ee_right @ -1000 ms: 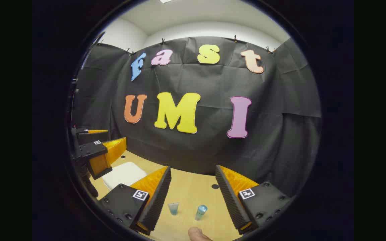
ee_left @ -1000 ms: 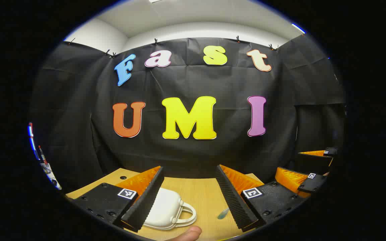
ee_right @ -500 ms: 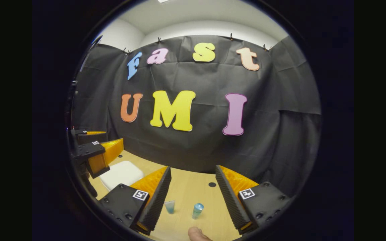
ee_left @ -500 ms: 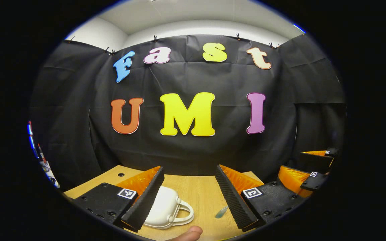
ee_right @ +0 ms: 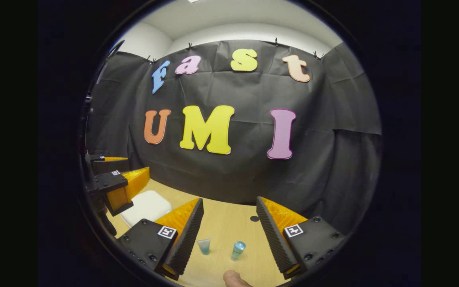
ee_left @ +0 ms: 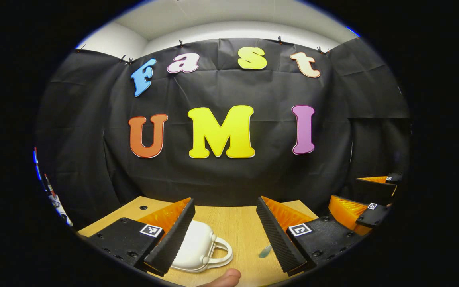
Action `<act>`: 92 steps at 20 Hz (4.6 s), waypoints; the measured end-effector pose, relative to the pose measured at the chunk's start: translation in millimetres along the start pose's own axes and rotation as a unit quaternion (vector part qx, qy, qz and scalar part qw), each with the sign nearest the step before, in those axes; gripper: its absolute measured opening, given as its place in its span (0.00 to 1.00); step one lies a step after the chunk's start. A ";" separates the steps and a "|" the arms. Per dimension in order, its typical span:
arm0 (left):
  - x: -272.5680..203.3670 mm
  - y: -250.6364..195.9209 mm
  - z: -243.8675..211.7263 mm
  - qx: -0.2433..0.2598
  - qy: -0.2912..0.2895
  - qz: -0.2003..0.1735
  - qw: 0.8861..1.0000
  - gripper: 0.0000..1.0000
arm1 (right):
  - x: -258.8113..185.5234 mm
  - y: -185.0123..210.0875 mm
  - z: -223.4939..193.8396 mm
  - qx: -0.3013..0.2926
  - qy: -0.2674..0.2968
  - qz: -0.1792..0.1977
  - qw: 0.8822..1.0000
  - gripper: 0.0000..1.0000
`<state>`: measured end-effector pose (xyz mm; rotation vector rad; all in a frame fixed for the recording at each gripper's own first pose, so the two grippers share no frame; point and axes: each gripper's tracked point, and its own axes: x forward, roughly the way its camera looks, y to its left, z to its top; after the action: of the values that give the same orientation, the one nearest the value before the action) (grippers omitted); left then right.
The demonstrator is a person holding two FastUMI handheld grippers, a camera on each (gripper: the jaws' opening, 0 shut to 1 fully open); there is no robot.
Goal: First open the suitcase, pack the skin care products into it, and then close the suitcase.
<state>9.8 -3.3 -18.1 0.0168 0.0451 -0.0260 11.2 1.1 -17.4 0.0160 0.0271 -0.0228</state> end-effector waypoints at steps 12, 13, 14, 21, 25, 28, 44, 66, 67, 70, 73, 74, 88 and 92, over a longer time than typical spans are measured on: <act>0.2 2.6 -84.5 0.093 0.026 -0.013 0.995 1.00 | 0.2 -27.3 -17.2 -0.019 0.019 -0.040 0.999 0.79; -2.0 5.7 -105.5 0.107 0.043 -0.013 0.993 1.00 | -2.0 -32.7 -21.9 -0.021 0.023 -0.046 0.998 0.79; -3.0 7.7 -125.9 0.122 0.057 -0.014 0.991 1.00 | -4.2 -36.9 -27.3 -0.021 0.028 -0.051 0.998 0.77; 37.1 8.4 -223.9 0.367 0.083 -0.047 0.925 0.97 | -12.3 -56.5 -48.7 -0.008 0.049 -0.081 0.995 0.80; 48.7 14.6 -274.7 0.469 0.128 -0.074 0.871 0.96 | -10.9 -67.3 -64.5 0.001 0.065 -0.094 0.993 0.80; 61.1 16.7 -272.5 0.524 0.124 -0.052 0.841 0.95 | -12.0 -73.3 -75.3 0.005 0.076 -0.098 0.992 0.80; 77.7 16.9 -268.5 0.540 0.182 -0.075 0.818 0.06 | -10.2 -94.3 -81.6 -0.001 0.074 -0.103 0.992 0.80; 72.3 229.0 -67.0 0.241 0.181 -0.021 0.953 0.03 | 24.6 28.6 -40.5 -0.001 0.057 -0.100 0.993 0.80; 70.9 249.1 -68.4 0.236 0.185 -0.013 0.954 0.03 | 26.2 35.7 -39.1 -0.003 0.057 -0.101 0.993 0.80; 68.2 303.2 -76.5 0.217 0.199 0.003 0.956 0.03 | 28.1 51.3 -36.6 -0.006 0.061 -0.105 0.993 0.80; 69.4 356.5 -96.1 0.206 0.218 0.022 0.954 0.03 | 27.0 60.5 -37.8 -0.010 0.068 -0.112 0.991 0.80; 70.2 370.4 -105.1 0.203 0.225 0.023 0.953 0.03 | 25.9 62.7 -38.2 -0.013 0.070 -0.114 0.991 0.80; 101.0 486.0 -259.3 0.117 0.328 0.008 0.937 0.03 | 10.1 69.3 -55.0 -0.049 0.115 -0.137 0.983 0.79; 102.4 491.3 -294.3 0.082 0.351 -0.010 0.933 0.05 | -0.5 57.0 -59.3 -0.057 0.126 -0.154 0.978 0.80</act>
<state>111.8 490.3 -308.7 0.1924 0.7605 -0.0437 10.5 59.0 -75.8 -0.1004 0.2844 -0.3290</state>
